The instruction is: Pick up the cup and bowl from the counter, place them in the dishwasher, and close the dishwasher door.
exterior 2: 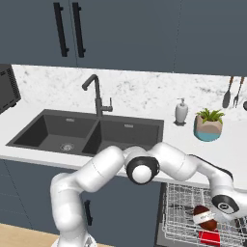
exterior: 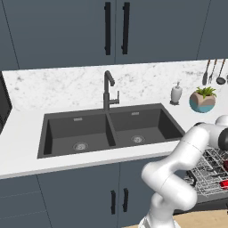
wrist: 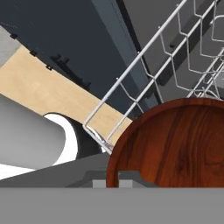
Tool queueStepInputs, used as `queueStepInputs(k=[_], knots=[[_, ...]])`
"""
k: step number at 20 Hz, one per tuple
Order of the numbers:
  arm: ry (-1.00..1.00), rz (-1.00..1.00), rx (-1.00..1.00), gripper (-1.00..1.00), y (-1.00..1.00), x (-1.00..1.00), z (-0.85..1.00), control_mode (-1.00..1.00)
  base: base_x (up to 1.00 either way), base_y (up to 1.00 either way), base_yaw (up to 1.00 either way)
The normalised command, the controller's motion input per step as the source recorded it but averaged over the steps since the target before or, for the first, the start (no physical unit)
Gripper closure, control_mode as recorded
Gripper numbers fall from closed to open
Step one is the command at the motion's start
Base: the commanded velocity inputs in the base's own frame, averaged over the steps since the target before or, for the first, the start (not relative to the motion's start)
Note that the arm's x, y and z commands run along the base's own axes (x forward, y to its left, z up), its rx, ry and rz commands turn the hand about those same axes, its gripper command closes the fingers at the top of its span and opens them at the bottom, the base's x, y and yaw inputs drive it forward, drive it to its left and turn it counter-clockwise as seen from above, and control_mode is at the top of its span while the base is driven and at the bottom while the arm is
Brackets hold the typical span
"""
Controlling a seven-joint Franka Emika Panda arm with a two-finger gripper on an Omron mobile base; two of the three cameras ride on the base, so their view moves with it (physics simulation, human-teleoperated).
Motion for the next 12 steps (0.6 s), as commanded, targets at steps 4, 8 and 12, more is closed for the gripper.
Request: queueStepInputs(k=[4, 8, 12], knots=[[0.00, 0.01, 0.00, 1.00, 0.13, 0.29, -0.36, -1.00, 0.00, 0.00, 0.00], [0.00, 0.00, 0.00, 1.00, 0.18, 0.23, -0.31, -1.00, 0.00, 0.00, 0.00], [0.00, 0.00, 0.00, 1.00, 0.33, 0.06, -0.33, -1.00, 0.00, 0.00, 0.00]])
